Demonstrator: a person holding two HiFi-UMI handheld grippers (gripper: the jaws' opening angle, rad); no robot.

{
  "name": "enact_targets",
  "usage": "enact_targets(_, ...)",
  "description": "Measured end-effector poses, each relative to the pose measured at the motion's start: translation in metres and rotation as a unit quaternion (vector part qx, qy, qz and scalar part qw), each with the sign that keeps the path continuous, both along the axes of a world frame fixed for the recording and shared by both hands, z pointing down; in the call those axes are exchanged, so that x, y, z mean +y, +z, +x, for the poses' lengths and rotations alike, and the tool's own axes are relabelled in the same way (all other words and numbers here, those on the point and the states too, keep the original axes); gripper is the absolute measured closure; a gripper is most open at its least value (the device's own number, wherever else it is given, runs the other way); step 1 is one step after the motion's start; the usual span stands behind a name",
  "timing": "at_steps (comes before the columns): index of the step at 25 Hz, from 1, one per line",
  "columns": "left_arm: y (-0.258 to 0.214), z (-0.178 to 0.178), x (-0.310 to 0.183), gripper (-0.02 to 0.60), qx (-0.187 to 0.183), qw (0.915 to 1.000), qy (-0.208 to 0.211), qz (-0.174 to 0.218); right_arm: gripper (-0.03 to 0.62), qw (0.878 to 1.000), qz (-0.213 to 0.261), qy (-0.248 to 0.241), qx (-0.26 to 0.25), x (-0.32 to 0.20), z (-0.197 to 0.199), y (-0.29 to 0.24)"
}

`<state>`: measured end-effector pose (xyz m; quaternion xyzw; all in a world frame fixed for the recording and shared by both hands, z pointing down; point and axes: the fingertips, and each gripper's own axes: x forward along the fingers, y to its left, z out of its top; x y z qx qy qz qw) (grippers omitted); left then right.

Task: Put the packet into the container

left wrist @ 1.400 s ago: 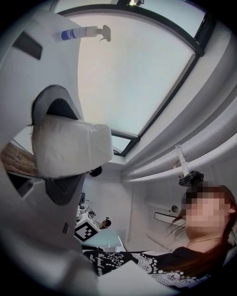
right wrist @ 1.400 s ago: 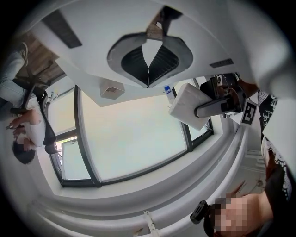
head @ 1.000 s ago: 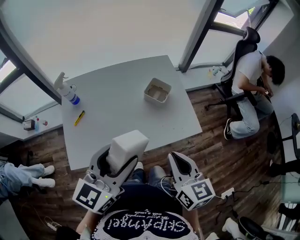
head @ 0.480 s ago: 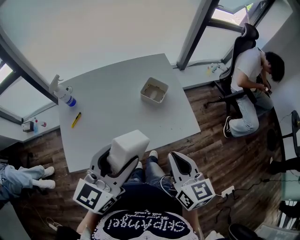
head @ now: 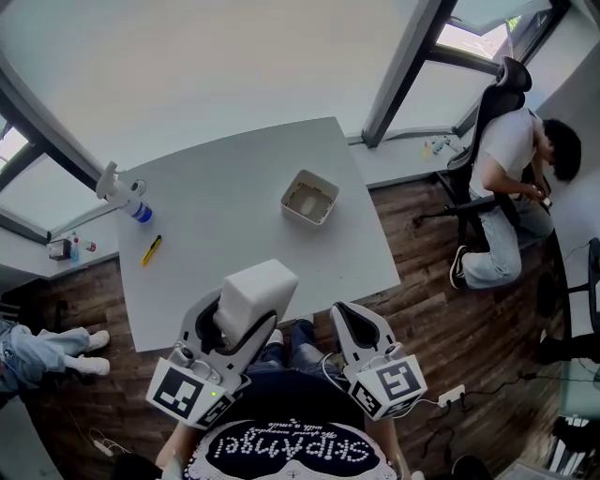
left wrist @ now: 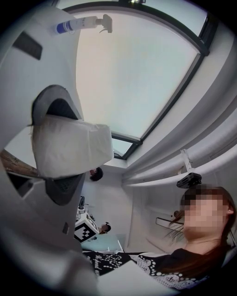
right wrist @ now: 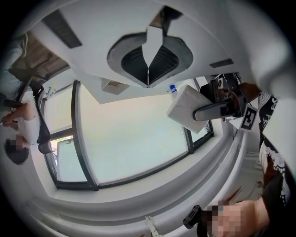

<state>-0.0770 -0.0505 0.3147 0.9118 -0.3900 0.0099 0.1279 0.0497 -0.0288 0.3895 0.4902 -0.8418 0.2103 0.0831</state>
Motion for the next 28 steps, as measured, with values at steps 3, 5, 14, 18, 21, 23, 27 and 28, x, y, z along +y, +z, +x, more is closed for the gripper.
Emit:
enact_targets(3,-0.001,0.006,-0.007,0.305,0.001,1.0,-0.001,0.002,0.579,1.0,-0.002,-0.004,0.0,-0.008,0.006,0.002)
enact_targets(5,-0.001,0.01,-0.012,0.305,0.0,1.0,-0.003,0.001,0.579,1.0,-0.006,-0.005,0.001,-0.013,0.01,0.003)
enact_targets(14,-0.001,0.02,-0.031,0.305,-0.002,0.9998,-0.019,0.005,0.579,1.0,-0.001,-0.021,0.001,-0.039,0.022,0.002)
enact_targets(18,-0.002,0.027,-0.039,0.305,-0.002,0.9996,-0.025,0.008,0.579,1.0,-0.001,-0.027,0.002,-0.048,0.028,0.002)
enact_targets(21,-0.002,0.032,-0.044,0.305,-0.002,0.9995,-0.031,0.012,0.579,1.0,-0.002,-0.03,0.002,-0.055,0.034,0.002)
enact_targets(23,-0.001,0.035,-0.046,0.305,-0.003,0.9993,-0.034,0.013,0.579,0.999,0.002,-0.036,0.002,-0.059,0.037,0.003)
enact_targets(27,-0.001,0.042,-0.048,0.305,0.004,0.9989,-0.043,0.017,0.579,0.999,0.004,-0.043,0.006,-0.063,0.046,0.003)
enact_targets(28,-0.001,0.044,-0.048,0.305,0.006,0.9988,-0.045,0.018,0.579,0.999,0.003,-0.044,0.008,-0.064,0.048,0.004)
